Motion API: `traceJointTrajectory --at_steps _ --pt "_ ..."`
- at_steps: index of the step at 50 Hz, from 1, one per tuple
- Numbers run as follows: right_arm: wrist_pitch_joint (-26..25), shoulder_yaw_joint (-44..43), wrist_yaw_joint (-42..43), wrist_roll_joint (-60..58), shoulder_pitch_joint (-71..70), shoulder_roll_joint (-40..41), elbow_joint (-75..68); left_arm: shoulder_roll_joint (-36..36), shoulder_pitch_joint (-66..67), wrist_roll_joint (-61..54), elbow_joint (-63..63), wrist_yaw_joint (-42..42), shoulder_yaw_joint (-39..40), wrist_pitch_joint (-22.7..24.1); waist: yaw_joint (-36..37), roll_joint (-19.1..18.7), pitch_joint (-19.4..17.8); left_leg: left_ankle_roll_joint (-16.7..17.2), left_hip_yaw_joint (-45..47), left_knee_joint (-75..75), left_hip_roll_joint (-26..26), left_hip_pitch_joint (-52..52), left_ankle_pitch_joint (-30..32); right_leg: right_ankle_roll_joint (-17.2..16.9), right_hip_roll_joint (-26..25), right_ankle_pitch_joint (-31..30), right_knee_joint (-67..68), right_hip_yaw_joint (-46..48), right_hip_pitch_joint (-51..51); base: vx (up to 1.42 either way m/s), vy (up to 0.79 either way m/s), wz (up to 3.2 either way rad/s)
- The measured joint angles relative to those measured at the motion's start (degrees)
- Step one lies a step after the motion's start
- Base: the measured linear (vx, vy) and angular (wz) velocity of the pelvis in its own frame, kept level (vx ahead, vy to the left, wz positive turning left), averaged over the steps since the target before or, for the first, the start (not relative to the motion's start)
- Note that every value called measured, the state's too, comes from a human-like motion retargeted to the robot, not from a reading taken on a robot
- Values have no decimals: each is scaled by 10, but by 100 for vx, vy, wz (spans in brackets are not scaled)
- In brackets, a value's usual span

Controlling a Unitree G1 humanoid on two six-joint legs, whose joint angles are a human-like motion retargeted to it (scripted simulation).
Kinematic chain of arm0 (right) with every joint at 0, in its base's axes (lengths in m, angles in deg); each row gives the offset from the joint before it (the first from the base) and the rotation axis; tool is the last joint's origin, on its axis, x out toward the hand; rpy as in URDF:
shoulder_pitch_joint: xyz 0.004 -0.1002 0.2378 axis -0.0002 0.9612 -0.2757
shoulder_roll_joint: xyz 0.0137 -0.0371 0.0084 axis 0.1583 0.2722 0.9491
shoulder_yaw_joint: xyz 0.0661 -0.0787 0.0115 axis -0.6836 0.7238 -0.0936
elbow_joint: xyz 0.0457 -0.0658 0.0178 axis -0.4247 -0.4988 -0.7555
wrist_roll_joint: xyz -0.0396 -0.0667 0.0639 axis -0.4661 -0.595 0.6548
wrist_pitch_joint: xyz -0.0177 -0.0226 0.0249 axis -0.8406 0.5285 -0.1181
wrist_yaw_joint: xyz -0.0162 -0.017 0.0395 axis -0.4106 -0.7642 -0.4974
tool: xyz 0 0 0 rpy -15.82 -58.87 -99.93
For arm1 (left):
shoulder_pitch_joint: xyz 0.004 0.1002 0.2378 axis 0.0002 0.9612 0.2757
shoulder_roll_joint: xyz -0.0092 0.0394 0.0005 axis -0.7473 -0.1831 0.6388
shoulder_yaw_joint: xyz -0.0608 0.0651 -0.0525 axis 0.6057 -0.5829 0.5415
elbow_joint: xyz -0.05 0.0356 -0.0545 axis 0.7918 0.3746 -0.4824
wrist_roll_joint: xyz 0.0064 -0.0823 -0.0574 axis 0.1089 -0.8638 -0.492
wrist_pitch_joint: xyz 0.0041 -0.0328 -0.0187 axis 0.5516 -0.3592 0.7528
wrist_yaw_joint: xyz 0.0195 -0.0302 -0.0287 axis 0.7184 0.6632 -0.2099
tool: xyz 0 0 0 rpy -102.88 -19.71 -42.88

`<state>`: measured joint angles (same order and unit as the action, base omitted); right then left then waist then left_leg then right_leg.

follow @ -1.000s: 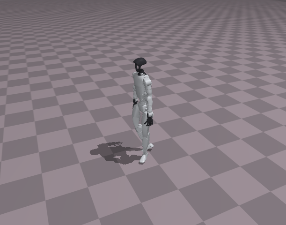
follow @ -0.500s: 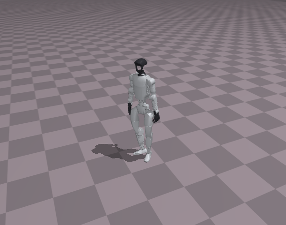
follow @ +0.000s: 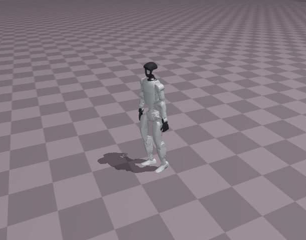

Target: In place motions

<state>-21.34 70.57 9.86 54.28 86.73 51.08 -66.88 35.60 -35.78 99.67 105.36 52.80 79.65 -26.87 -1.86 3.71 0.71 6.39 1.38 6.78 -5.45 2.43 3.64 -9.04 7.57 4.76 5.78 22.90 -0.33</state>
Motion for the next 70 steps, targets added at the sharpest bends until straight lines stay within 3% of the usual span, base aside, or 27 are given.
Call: traceJointTrajectory --at_steps 2,5,11,15,20,25,29,33,41,47,52,55,58,60,62,65,70 --pt "0 -2 0 -4 -5 -6 6 2 1 5 6 2 0 -1 -2 -5 -1 1 16 -14 7 11 -11 6 -3 -13 5 -24 -13 -6 11 -196" --pt "1 -2 4 -1 -10 -13 16 3 1 13 17 5 0 -2 4 -13 5 -59 150 -36 8 19 -46 20 -18 -42 9 -89 -44 -7 9 -236" --pt "0 17 14 35 -34 -11 9 -22 -2 27 7 -7 24 -5 -70 -31 -5 -54 243 -71 22 33 -55 62 -58 -58 13 -151 -90 -22 7 -175" --pt "-4 10 17 54 -33 -5 -20 -49 -3 36 5 2 38 -8 -66 -42 -15 -47 316 -77 37 41 -65 111 -35 -39 10 -19 -84 -21 -1 -222" --pt "-16 -5 17 45 -21 -15 -78 -70 13 43 1 -22 46 -2 -29 -63 5 -31 416 -79 55 41 -77 124 1 -34 24 205 -55 -8 -6 -235" --pt "-30 -30 34 45 -19 -28 -142 -70 21 45 -1 -21 56 -8 -19 -81 20 -15 483 -82 62 41 -81 135 8 -65 26 302 -21 -8 -10 -179" --pt "-36 -50 36 63 -14 -32 -162 -55 20 27 3 -12 61 -15 -37 -79 26 -6 511 -84 49 49 -78 88 0 -78 -11 291 2 -1 -16 -111" --pt "-37 -60 28 76 -7 -27 -159 -40 13 15 -1 -15 56 -18 -44 -84 36 9 541 -84 57 56 -66 114 -33 -80 -54 238 -11 5 -22 -108" --pt "-30 -40 21 58 -11 -13 -106 -25 -13 16 -60 -38 13 -10 -76 -89 29 32 572 -70 73 79 -39 130 -60 -70 -69 189 -19 3 -21 -67" --pt "-28 -19 18 39 -18 -4 -78 -25 -16 15 -97 -10 -9 7 -78 -79 30 48 581 -48 84 106 15 135 -71 -59 -69 151 -13 12 -24 -55" --pt "-23 -8 8 30 -15 1 -52 -28 -12 21 -97 -15 -14 7 -65 -48 34 53 594 0 93 131 89 131 -58 -53 -73 133 6 16 -25 -49" --pt "-22 -6 6 24 -19 2 -45 -31 -10 18 -88 -14 -20 5 -58 -14 31 36 585 64 101 135 141 121 -27 -48 -74 124 24 15 -22 -30" --pt "-22 -8 5 20 -26 1 -41 -34 -10 12 -78 2 -26 7 -47 24 18 -16 538 195 134 105 162 111 10 -45 -75 111 46 13 -19 -34" --pt "-20 -10 8 18 -29 -2 -40 -33 -8 3 -72 30 -33 11 -37 33 13 -19 493 289 169 64 137 110 19 -44 -76 104 52 13 -13 -39" --pt "-20 -11 14 16 -31 -6 -41 -28 -4 -6 -63 70 -37 17 -26 26 15 13 431 322 171 16 87 113 12 -45 -76 97 47 10 -6 -52" --pt "-22 -10 27 14 -34 -11 -41 -17 1 -16 -50 113 -37 25 -11 15 12 45 359 290 133 -34 15 117 5 -49 -73 81 38 1 2 -65" --pt "-20 -9 26 14 -33 -14 -42 -3 10 -14 -34 127 -41 29 14 -19 0 57 250 130 69 -77 -56 123 -31 -51 -73 50 38 5 5 -76"
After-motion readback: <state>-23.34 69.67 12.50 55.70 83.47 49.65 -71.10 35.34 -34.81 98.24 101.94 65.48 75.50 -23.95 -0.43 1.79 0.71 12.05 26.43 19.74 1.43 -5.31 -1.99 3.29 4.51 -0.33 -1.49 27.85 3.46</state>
